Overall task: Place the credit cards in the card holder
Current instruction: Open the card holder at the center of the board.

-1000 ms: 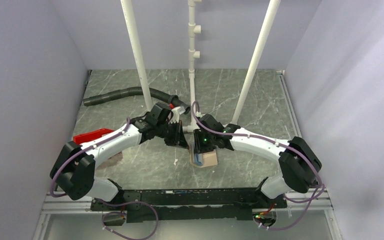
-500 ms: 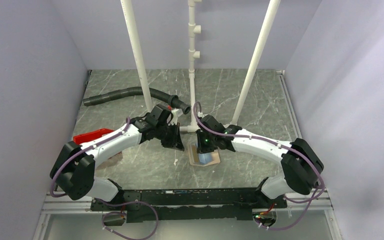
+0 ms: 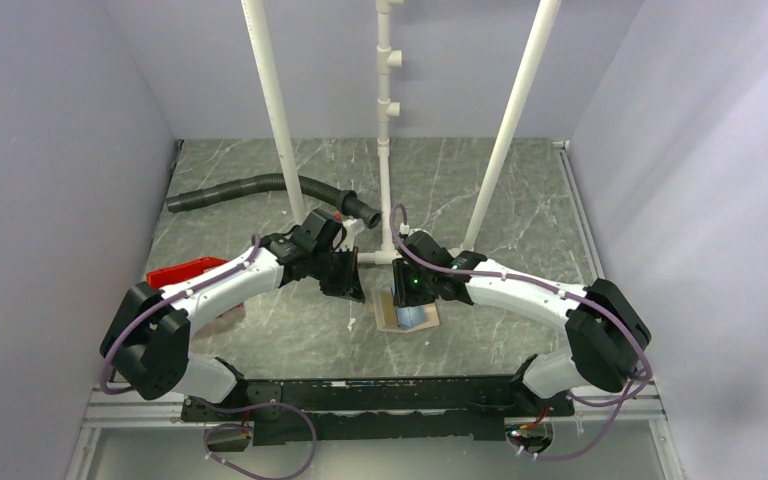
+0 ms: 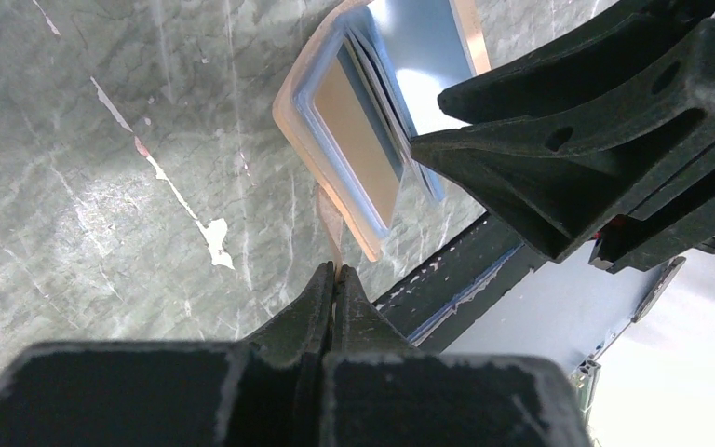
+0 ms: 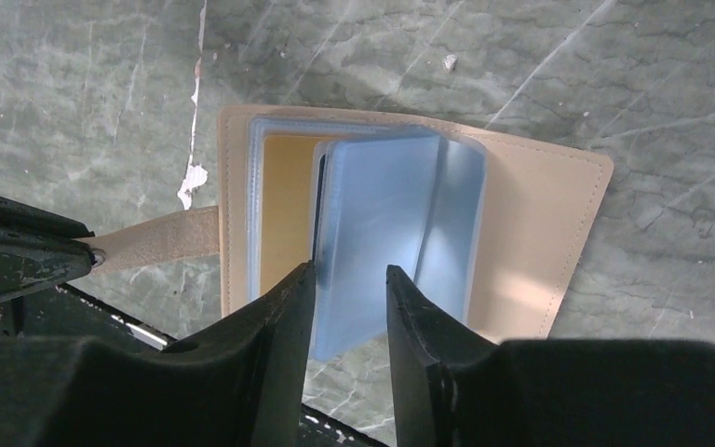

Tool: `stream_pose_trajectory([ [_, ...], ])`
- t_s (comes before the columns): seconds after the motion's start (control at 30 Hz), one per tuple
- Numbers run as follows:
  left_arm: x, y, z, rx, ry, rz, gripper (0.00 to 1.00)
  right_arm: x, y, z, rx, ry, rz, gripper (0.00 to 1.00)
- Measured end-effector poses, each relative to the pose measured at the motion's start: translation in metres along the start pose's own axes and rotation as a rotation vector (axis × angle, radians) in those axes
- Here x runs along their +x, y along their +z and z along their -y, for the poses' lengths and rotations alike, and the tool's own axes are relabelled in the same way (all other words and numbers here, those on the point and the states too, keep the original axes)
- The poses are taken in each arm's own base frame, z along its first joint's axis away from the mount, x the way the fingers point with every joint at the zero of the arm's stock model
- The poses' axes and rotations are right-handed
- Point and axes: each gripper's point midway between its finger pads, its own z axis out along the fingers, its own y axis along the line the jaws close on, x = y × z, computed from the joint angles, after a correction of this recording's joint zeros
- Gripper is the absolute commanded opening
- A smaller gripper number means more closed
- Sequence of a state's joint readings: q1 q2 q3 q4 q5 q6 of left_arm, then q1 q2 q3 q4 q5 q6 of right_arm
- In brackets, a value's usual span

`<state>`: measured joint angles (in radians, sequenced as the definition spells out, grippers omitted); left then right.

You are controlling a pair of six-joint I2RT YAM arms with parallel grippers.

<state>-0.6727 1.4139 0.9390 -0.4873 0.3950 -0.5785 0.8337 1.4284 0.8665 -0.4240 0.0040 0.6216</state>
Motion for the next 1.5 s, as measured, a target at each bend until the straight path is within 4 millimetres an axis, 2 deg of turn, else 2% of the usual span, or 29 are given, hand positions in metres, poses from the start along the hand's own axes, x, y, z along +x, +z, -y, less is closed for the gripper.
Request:
stream_pose_trajectory([
  [0.5,0.001,0.001,-0.001,-0.002,0.001,-0.004,0.0,0.002,0.002,0.011,0.051,0.005,0.001,0.6],
  [0.63,0.0,0.001,-0.001,-0.001,0.0,-0.004,0.0,0.002,0.001,0.014,0.069,0.012,0.003,0.7],
  [0.73,0.001,0.001,-0.001,-0.001,0.0,-0.004,0.0,0.003,0.002,0.016,0.073,0.015,0.003,0.74],
  [1.13,0.001,0.001,-0.001,-0.001,0.0,-0.004,0.0,0.007,0.004,0.017,0.045,0.032,-0.017,0.84],
  [1.37,0.001,0.001,0.0,0.001,0.0,-0.005,0.0,0.01,0.005,0.02,0.031,0.043,-0.024,0.83],
  [1.5,0.001,0.001,-0.001,-0.001,0.0,-0.006,0.0,0.009,0.003,0.021,0.032,0.046,-0.018,0.67],
])
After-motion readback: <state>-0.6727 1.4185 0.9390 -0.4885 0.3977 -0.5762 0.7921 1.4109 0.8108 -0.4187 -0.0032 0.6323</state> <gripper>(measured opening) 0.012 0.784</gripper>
